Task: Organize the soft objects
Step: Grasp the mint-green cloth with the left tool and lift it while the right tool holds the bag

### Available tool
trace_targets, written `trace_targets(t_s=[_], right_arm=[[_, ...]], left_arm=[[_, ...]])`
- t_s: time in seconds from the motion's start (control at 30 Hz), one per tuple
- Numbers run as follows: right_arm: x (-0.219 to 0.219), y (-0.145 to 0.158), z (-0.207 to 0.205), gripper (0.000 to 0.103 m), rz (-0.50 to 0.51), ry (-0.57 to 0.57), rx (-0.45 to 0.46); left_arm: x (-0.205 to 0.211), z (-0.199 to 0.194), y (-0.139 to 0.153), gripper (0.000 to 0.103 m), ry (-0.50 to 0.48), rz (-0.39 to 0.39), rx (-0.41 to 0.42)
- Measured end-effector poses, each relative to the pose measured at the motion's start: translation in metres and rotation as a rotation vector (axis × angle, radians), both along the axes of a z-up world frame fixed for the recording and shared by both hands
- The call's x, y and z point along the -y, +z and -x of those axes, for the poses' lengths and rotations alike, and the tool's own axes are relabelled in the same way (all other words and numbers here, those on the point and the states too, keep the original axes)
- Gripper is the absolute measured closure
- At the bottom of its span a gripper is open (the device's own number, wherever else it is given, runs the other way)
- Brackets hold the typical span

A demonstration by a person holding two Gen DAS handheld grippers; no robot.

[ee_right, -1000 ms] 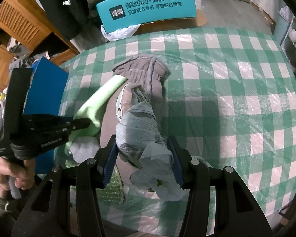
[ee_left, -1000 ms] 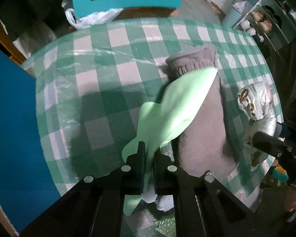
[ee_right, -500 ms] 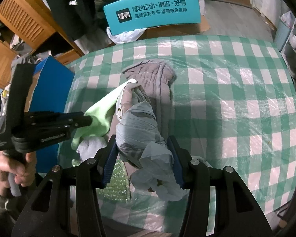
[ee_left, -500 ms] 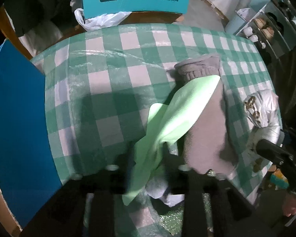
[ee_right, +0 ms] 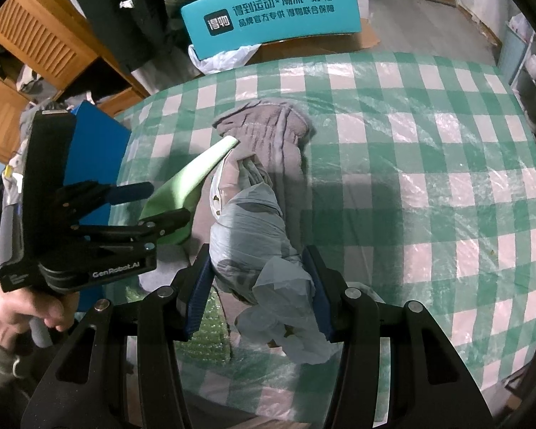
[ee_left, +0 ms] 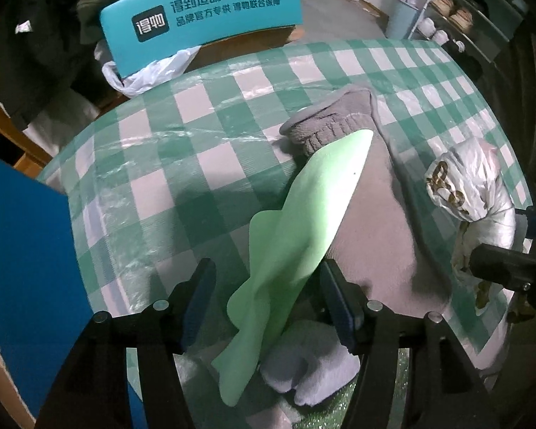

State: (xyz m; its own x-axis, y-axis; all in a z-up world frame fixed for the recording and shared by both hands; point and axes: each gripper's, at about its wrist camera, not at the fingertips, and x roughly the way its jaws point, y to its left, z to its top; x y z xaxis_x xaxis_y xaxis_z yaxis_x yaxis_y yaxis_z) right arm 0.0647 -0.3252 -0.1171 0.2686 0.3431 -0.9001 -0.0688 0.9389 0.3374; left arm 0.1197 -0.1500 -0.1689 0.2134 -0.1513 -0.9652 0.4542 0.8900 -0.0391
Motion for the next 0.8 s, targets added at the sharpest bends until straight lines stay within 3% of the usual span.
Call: trace_targets(t_s=[0.1, 0.2, 0.3, 0.33, 0.37, 0.53, 0.8], right_arm=[[0.003, -0.001, 0.000, 0.053, -0.004, -0.006, -0.005], [0.005, -0.002, -0.001, 0.053, -0.007, -0.012, -0.006], [0.006, -0.002, -0.001, 0.053, -0.008, -0.013, -0.007], [0.006, -0.002, -0.001, 0.053, -0.008, -0.013, -0.006], [0.006, -0.002, -0.001, 0.053, -0.008, -0.013, -0.007], [0.006, -0.002, -0.001, 0.053, -0.008, -0.011, -0.005], [0.004, 0.007, 0.000, 0.053, -0.006, -0.013, 0.016]], left_arm=[[0.002, -0.004, -0.006, 0.041, -0.009, 0.020, -0.020], [0.003, -0.007, -0.012, 0.051, -0.013, 0.033, -0.042], [0.004, -0.008, -0.019, 0.070, -0.019, 0.053, -0.079], [0.004, -0.007, -0.021, 0.085, -0.019, 0.055, -0.087], [0.003, -0.007, -0.023, 0.092, -0.019, 0.055, -0.093], [0.003, -0.002, -0.019, 0.099, -0.024, 0.047, -0.065], [-0.004, 0.005, 0.004, 0.099, -0.017, 0.062, -0.010]])
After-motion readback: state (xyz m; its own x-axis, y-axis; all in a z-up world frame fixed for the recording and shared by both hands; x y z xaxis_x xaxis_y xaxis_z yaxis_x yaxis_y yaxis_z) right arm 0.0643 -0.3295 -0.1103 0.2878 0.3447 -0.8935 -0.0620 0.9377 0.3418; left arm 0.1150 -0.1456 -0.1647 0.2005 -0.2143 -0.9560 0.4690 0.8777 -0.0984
